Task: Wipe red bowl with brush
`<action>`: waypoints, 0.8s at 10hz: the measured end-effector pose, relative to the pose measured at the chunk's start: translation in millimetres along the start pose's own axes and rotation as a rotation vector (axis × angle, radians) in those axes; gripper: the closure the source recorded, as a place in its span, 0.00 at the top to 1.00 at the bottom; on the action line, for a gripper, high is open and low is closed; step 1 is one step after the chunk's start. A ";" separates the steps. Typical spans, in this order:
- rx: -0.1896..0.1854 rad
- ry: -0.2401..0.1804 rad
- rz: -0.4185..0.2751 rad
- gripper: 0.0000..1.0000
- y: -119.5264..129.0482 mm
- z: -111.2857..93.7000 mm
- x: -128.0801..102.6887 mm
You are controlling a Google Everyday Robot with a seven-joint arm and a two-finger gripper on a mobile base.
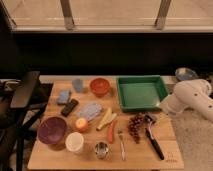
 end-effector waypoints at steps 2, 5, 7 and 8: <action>-0.001 0.009 0.008 0.66 0.1 1.7 -1.4; -0.032 0.074 0.121 0.66 21.0 23.0 22.9; -0.051 0.096 0.156 0.66 40.7 29.7 31.1; -0.074 0.098 0.161 0.66 51.3 31.9 34.0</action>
